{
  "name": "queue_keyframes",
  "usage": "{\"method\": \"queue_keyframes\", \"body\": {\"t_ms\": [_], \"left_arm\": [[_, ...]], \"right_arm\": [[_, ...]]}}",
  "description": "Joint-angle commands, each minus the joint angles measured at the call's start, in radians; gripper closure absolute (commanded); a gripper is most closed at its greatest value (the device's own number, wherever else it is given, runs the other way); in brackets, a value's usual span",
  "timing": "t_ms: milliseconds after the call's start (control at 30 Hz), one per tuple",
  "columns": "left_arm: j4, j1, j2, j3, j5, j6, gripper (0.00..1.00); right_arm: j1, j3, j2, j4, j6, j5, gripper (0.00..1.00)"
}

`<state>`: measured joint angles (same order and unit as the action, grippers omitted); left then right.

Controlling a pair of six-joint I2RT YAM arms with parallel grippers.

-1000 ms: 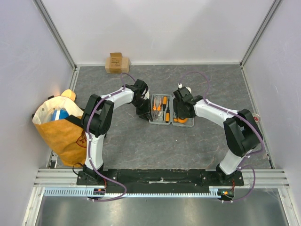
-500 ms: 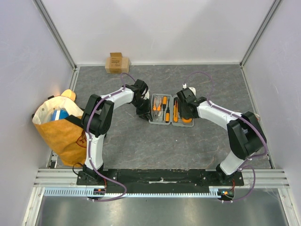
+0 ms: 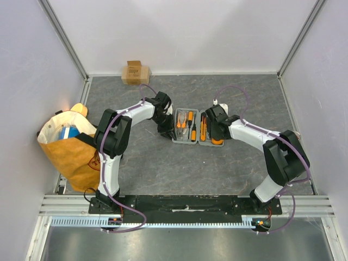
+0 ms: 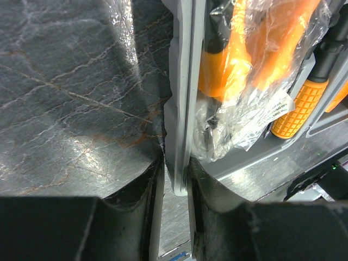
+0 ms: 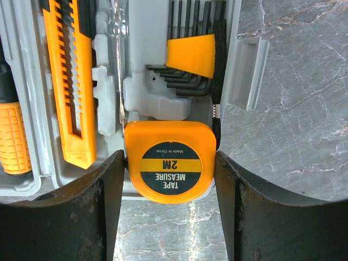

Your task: Pack the tool kit

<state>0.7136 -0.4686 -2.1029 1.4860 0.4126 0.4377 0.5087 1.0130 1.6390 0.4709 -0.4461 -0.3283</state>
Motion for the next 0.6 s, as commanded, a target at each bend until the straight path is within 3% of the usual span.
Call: {"method": "queue_keyframes", "body": {"t_ms": [0,567], "left_arm": [[0.055,-0.002,-0.045,-0.02,-0.061,-0.011,0.71],[0.055,-0.002,-0.049,-0.013,-0.058,-0.01,0.71]], "right_arm": [[-0.001,-0.028,-0.019,-0.02,-0.04,0.012,0.61],[0.024,-0.044,0.015,-0.04,-0.072,-0.078,0.5]]}}
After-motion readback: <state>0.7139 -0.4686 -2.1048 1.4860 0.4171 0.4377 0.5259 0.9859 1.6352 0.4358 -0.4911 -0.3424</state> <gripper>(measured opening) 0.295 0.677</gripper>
